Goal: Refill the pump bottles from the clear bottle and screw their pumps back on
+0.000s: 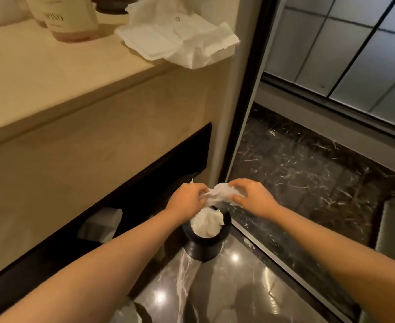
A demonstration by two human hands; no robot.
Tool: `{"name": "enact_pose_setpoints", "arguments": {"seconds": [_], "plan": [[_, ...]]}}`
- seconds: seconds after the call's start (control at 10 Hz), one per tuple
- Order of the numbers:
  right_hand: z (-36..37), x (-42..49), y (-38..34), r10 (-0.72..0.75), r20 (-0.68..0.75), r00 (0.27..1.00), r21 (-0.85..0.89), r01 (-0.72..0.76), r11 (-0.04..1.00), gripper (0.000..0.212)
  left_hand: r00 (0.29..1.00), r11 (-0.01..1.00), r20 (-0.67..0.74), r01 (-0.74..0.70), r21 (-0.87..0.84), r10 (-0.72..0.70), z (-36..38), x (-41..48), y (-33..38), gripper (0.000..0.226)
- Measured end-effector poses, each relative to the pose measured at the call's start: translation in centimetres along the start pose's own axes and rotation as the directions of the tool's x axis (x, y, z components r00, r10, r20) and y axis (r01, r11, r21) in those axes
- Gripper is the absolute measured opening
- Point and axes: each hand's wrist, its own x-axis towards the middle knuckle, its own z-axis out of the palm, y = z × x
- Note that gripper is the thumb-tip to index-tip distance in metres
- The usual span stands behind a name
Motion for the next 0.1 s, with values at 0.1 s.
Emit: {"name": "enact_pose_setpoints", "arguments": {"seconds": [0.1], "plan": [[2.17, 1.12, 1.08, 0.118, 0.034, 0.992, 0.125, -0.122, 0.985, 0.041, 0.996, 0.997, 0.035, 0.079, -0.001, -0.079, 1.74, 1.5, -1.6, 0.031]]}}
